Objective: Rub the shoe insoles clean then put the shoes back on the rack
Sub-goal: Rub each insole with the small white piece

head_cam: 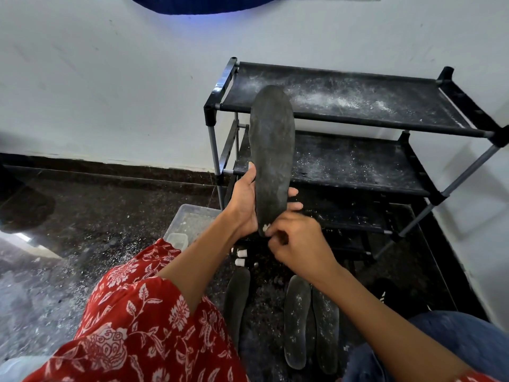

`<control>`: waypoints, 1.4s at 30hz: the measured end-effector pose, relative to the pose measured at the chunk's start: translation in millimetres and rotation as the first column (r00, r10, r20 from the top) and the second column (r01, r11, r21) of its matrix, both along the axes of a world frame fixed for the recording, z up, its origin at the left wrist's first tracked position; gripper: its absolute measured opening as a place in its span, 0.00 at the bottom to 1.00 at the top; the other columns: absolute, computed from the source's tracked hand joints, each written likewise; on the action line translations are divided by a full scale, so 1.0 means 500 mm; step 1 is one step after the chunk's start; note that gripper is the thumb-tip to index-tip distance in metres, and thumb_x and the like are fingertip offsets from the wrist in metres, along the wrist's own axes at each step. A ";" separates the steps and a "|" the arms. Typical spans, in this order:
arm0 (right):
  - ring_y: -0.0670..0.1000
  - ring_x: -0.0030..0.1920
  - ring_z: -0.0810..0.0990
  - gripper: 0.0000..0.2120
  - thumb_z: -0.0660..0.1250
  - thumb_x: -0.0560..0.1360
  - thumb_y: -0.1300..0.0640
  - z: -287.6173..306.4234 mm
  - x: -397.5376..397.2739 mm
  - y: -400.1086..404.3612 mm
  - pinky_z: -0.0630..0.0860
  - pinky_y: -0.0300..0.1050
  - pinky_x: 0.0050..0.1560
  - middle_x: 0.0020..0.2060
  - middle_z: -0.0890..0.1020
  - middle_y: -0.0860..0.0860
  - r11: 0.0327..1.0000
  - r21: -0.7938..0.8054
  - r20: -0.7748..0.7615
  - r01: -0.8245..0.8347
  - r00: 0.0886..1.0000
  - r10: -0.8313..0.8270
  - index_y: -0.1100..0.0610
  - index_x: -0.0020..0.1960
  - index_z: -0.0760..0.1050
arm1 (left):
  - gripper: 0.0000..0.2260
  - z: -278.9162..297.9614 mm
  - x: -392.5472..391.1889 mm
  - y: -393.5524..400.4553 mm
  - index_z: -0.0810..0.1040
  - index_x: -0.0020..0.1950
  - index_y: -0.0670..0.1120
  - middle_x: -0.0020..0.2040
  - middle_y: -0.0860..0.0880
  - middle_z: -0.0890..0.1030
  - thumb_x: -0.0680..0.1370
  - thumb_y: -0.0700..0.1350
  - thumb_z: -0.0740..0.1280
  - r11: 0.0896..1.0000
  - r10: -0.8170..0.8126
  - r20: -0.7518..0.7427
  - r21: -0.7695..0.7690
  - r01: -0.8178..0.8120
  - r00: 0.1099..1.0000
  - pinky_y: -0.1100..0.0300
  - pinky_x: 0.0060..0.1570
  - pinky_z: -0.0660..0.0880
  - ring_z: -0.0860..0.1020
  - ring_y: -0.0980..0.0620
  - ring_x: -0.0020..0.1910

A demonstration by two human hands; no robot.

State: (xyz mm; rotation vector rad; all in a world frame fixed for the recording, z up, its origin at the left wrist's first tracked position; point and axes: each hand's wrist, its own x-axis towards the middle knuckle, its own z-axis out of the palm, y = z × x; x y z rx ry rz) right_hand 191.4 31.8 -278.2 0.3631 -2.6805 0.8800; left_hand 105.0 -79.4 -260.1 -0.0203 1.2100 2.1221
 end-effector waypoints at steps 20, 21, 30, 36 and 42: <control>0.43 0.40 0.78 0.08 0.69 0.65 0.69 0.007 -0.006 -0.009 0.75 0.36 0.46 0.38 0.82 0.47 0.979 -0.203 -0.110 0.017 0.993 -0.040 0.58 0.39 0.82 | 0.33 0.003 0.005 0.005 0.74 0.61 0.39 0.43 0.38 0.82 0.80 0.64 0.43 1.000 0.014 -0.044 -0.019 -0.015 0.999 0.47 0.49 0.78 0.81 0.36 0.43; 0.44 0.42 0.78 0.08 0.69 0.65 0.69 0.007 -0.005 -0.009 0.76 0.38 0.47 0.38 0.82 0.47 0.987 -0.161 -0.106 -0.006 0.994 -0.012 0.58 0.40 0.82 | 0.33 0.004 0.007 0.005 0.73 0.62 0.40 0.43 0.38 0.82 0.80 0.64 0.43 1.000 0.005 -0.041 -0.018 -0.005 0.999 0.47 0.48 0.79 0.81 0.36 0.42; 0.46 0.35 0.76 0.05 0.66 0.61 0.64 0.014 0.000 0.006 0.76 0.45 0.36 0.32 0.79 0.46 0.995 0.010 0.027 -0.099 0.995 0.099 0.56 0.32 0.78 | 0.34 0.012 0.002 0.000 0.70 0.67 0.40 0.44 0.39 0.83 0.80 0.64 0.43 1.000 -0.016 -0.040 0.020 0.017 0.999 0.45 0.49 0.78 0.82 0.36 0.41; 0.45 0.42 0.78 0.08 0.68 0.65 0.69 0.015 -0.012 0.004 0.76 0.40 0.46 0.38 0.82 0.47 0.992 -0.129 -0.119 0.020 0.992 -0.036 0.58 0.39 0.82 | 0.34 0.003 0.002 0.003 0.75 0.59 0.39 0.44 0.38 0.82 0.80 0.63 0.41 1.000 0.017 -0.068 -0.023 -0.019 0.998 0.52 0.48 0.78 0.81 0.42 0.44; 0.47 0.39 0.78 0.06 0.68 0.62 0.65 0.016 -0.007 0.011 0.78 0.48 0.39 0.35 0.81 0.45 0.996 0.001 0.074 -0.092 0.993 0.092 0.55 0.34 0.81 | 0.33 0.004 0.011 0.003 0.72 0.62 0.40 0.44 0.37 0.82 0.80 0.64 0.42 1.000 -0.015 -0.044 0.006 0.015 0.999 0.45 0.49 0.79 0.81 0.36 0.41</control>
